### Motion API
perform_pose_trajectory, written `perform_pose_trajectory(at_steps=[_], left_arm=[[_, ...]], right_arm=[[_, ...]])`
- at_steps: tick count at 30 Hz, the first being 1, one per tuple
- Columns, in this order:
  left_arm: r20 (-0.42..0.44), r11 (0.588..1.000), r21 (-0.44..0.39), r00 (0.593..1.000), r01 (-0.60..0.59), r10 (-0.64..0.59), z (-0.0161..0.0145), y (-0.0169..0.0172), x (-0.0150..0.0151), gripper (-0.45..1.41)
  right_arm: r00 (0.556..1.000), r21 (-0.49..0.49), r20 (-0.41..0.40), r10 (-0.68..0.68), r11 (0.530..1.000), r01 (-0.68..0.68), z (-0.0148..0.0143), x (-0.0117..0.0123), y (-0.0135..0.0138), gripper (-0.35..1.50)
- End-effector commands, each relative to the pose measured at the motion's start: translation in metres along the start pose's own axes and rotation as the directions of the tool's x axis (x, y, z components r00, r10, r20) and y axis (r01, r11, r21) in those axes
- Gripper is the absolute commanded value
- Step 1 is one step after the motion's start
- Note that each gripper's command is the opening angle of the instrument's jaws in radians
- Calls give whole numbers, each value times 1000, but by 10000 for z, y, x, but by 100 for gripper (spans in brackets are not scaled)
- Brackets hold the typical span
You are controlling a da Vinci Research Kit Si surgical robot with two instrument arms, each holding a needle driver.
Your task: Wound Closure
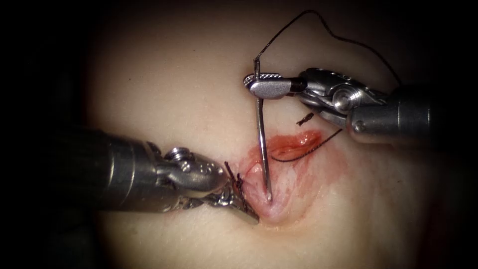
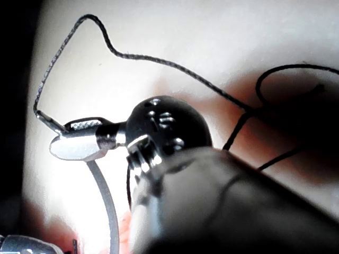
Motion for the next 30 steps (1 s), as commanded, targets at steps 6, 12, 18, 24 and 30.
perform_pose_trajectory(at_steps=[6,12,18,24,30], left_arm=[[0,1000,-1,1000,0,0,6,-4,0,-45],[0,1000,-1,1000,0,0,6,-4,0,-45],[0,1000,-1,1000,0,0,6,-4,0,-45],[0,1000,-1,1000,0,0,6,-4,0,-45],[1,1000,-2,1000,0,0,5,-3,0,-45]], right_arm=[[997,-12,-45,65,998,-65,8,-6,9,-35],[994,-21,-77,78,997,-79,16,-9,8,-35],[992,47,-102,78,996,-73,29,-13,9,-35],[991,54,-108,84,995,-78,34,-15,7,-35],[996,-45,-78,36,998,-40,21,-14,-1,-35]])
